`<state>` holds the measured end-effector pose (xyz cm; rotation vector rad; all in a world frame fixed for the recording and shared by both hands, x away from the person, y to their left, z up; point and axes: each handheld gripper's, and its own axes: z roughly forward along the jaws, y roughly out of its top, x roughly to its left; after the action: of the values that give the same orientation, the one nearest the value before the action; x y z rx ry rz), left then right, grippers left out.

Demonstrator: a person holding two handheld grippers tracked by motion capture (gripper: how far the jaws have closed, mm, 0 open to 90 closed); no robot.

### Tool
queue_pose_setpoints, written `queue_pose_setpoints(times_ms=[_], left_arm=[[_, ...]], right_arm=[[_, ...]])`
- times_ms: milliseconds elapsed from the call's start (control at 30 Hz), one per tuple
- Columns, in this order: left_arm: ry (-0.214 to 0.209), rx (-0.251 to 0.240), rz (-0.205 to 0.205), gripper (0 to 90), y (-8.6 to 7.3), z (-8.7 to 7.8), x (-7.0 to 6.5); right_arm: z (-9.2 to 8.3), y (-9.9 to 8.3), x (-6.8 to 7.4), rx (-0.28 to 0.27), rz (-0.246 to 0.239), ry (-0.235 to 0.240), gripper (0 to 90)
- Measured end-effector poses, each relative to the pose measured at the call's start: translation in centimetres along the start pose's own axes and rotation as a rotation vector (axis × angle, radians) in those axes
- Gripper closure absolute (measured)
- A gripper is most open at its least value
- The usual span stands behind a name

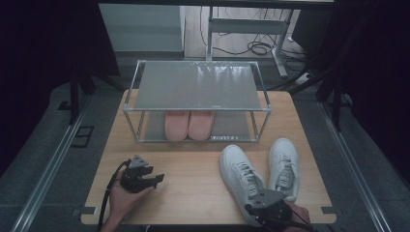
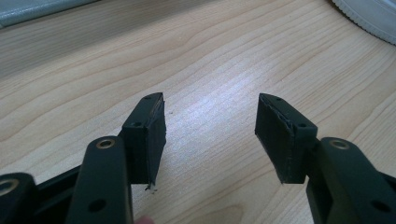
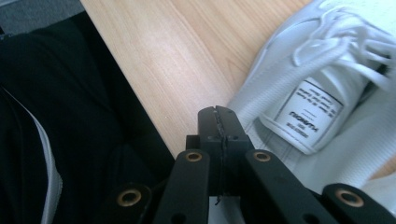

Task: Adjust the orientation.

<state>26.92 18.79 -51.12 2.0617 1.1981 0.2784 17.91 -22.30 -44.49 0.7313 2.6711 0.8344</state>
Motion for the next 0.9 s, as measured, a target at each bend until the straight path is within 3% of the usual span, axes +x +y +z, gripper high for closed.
queue_pose_setpoints(times_ms=[133,233,400,633,767,900], left_arm=[[-0.004,-0.001,-0.002,43.5,0.0,0.0,0.0],[-0.004,-0.002,-0.003,43.5,0.0,0.0,0.0],[-0.005,-0.004,-0.001,43.5,0.1,0.0,-0.1],[-0.008,-0.011,-0.006,43.6,0.0,-0.1,0.0],[-0.007,-0.01,-0.004,43.5,0.0,-0.1,0.1],[-0.007,-0.011,0.001,43.6,0.0,-0.2,0.2]], right_arm=[[-0.6,-0.1,-0.4,-0.014,0.001,-0.022,90.0],[-1.1,0.2,-1.0,-0.063,0.021,0.003,90.0],[-2.2,1.9,-4.1,-0.107,0.069,-0.079,90.0],[-0.6,4.4,-10.6,-0.045,0.182,-0.153,90.0],[1.0,4.9,-12.5,-0.01,0.226,-0.148,90.0],[2.1,5.3,-13.1,0.022,0.23,-0.14,90.0]])
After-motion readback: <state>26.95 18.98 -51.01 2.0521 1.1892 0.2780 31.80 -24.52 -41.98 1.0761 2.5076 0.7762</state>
